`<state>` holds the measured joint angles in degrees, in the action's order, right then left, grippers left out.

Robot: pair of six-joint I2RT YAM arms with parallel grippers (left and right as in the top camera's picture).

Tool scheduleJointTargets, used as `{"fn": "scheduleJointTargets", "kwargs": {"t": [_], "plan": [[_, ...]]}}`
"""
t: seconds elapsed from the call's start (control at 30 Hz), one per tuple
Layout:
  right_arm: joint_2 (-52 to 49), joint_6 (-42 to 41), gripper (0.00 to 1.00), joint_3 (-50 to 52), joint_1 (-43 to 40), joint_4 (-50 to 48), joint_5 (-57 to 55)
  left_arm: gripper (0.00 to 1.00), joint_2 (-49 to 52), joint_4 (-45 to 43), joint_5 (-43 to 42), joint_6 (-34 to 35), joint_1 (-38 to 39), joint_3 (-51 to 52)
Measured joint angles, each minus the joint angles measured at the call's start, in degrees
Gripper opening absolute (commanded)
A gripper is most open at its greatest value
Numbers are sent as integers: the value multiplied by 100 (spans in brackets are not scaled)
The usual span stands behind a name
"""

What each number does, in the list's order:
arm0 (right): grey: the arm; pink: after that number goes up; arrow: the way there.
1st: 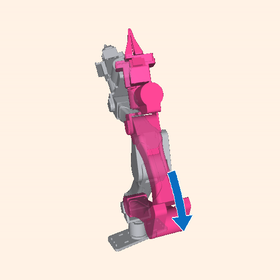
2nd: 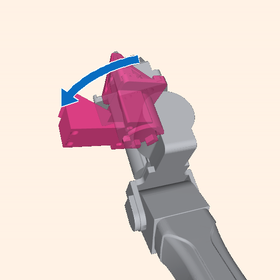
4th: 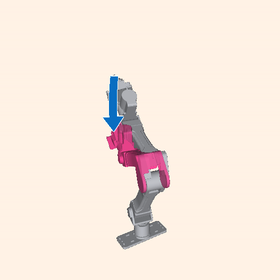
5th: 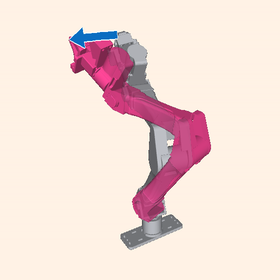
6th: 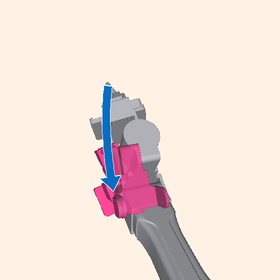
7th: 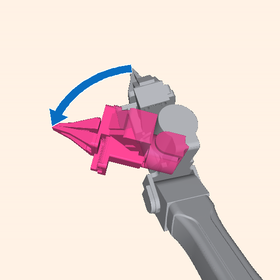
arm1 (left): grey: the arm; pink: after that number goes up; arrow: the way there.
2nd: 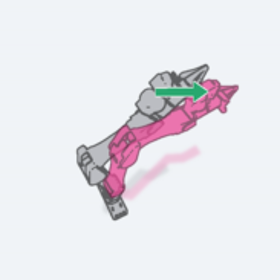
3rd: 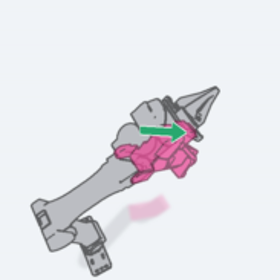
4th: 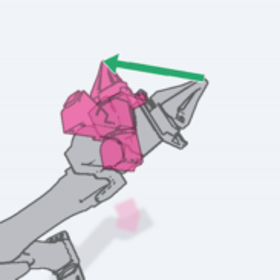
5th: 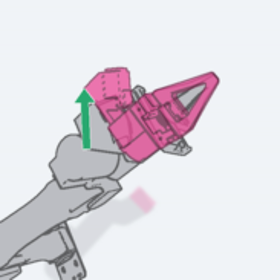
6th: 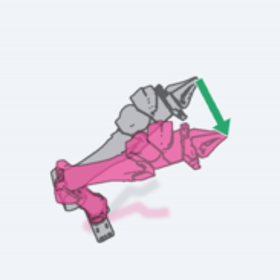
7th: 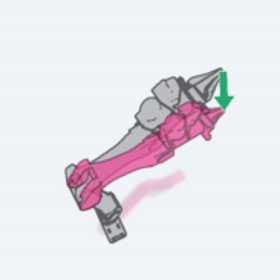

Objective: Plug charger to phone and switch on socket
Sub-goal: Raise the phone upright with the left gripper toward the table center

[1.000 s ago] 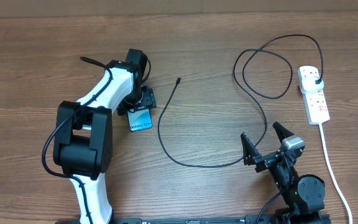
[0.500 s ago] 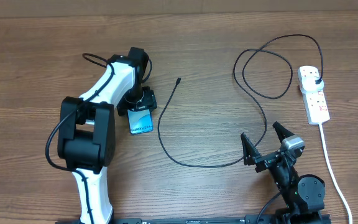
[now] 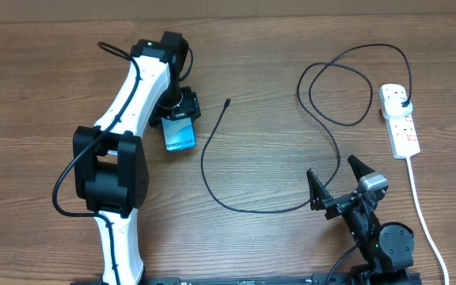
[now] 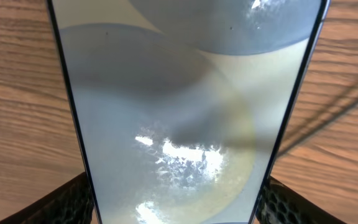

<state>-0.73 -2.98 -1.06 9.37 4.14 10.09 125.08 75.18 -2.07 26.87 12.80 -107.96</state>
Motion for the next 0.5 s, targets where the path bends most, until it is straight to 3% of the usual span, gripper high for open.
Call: {"fn": "scheduleJointTargets", "kwargs": {"t": [0.3, 0.5], "plan": [[0, 0, 100, 0, 0, 0, 2, 76, 0, 157, -1425, 0, 0, -192], [0, 0, 100, 0, 0, -2, 0, 81, 0, 181, -2400, 13, 0, -192]]}}
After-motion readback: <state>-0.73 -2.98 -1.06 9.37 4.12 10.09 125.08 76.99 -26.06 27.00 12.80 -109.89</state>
